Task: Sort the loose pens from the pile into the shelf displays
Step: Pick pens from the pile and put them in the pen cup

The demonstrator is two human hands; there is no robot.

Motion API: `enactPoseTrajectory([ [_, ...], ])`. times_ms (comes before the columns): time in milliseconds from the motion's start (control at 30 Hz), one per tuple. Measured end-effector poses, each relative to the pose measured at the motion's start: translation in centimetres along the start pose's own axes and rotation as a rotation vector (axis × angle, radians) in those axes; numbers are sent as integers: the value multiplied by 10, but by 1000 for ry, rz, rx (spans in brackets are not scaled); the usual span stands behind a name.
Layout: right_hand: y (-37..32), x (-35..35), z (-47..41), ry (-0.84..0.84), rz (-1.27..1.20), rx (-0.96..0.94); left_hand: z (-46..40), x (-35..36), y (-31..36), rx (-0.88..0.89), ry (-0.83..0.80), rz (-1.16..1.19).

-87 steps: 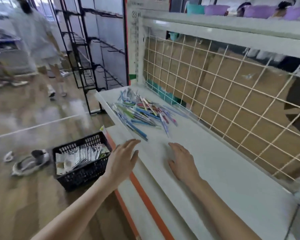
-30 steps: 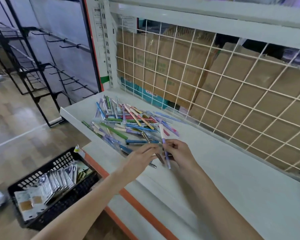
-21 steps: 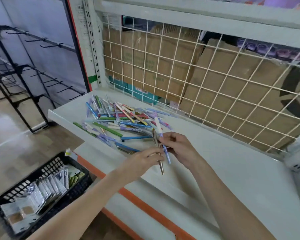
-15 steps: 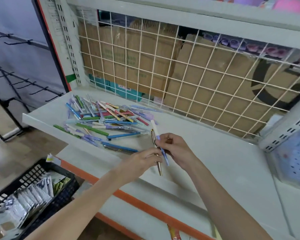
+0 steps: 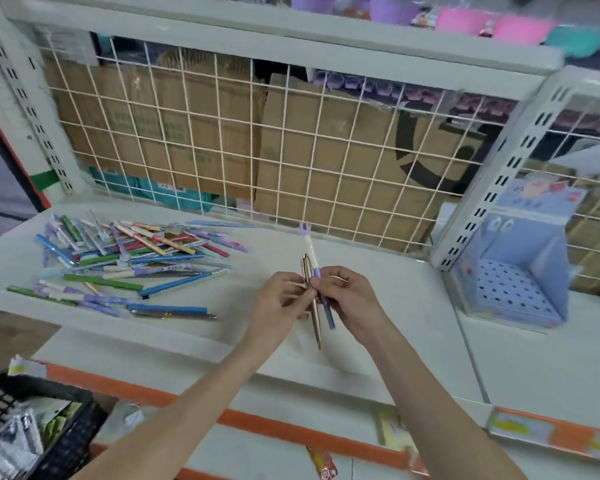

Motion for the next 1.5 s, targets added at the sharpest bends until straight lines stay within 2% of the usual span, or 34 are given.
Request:
enactPoseTrajectory([
  [133,-13,-55,10,51,-17,-41,-9,58,1,-70,-120,26],
  [367,-35,-186,30,131,15,-97,-9,191,0,-67,-254,-26],
  [633,-53,-357,64,322,49,-103,-13,338,-1,-21,-309,-3],
  [833,-55,-444,91,445,74,-78,-16,419,-4,9,-326,-1],
  [1100,-52,-507,141,613,47,-78,-8,479,-4,-5,-385,68],
  [1500,-41,-514,201,803,39,-62,16,525,-21,-111,-563,155],
])
Point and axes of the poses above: each hand's wrist, its own z-axis away from the middle knuckle, its own x-axis out of the palm, y = z × x, the point moved 10 cm from there along -z, towards the middle knuckle, and after that the axes turned 5 degrees about z, right-handed, at the moved point
